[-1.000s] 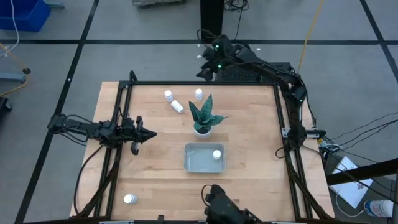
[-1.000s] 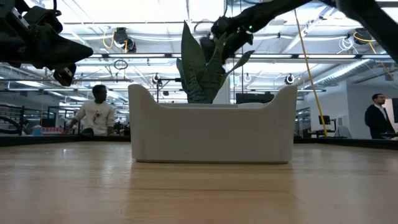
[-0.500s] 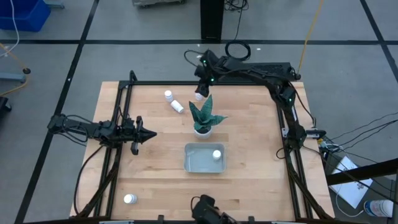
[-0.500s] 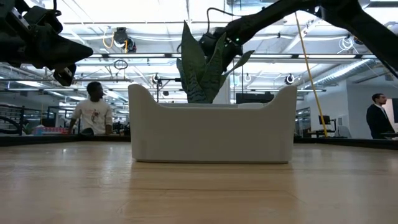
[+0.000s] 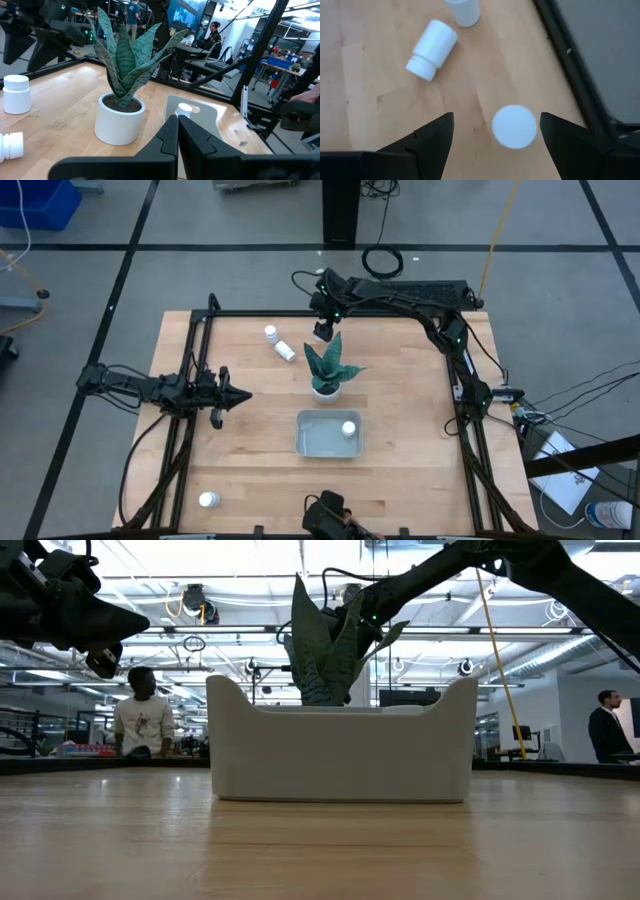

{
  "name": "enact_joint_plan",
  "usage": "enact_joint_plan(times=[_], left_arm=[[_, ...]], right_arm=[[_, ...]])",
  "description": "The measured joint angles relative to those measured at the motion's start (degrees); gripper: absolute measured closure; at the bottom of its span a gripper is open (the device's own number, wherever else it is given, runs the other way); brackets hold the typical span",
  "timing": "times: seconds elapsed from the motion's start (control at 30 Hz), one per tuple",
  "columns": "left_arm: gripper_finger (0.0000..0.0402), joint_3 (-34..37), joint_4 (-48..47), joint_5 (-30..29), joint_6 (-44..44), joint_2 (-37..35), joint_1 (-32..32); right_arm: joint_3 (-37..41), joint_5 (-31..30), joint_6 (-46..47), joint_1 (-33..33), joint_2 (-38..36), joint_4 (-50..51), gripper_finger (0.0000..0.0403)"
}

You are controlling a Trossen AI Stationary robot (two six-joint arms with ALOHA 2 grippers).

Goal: Pick and place pill bottles into a basket
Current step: Put the white pill bottle into the gray bin

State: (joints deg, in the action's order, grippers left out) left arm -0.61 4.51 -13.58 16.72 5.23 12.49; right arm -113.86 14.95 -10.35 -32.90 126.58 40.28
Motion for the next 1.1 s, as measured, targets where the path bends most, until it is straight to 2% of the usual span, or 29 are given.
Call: enact_joint_plan(times=[0.3, 0.5, 0.73, 1.1], left_arm=[[0.0389, 0.0, 0.0, 0.0, 0.0, 0.0, 0.0], [0.0389, 0.0, 0.0, 0.0, 0.0, 0.0, 0.0], [0.0389, 0.0, 0.0, 0.0, 0.0, 0.0, 0.0], [0.0389, 0.0, 0.0, 0.0, 0.0, 0.0, 0.0]], right_arm=[[0.4, -0.2, 2.7, -0.5, 0.0, 3.8, 0.0112], [0.3, 0.1, 3.7, -0.5, 0.7, 0.7, 0.0112], [0.5, 0.1, 4.3, -0.8, 2.7, 3.3, 0.0112], [0.4, 0.1, 3.4, -0.8, 3.2, 0.0, 0.0112]])
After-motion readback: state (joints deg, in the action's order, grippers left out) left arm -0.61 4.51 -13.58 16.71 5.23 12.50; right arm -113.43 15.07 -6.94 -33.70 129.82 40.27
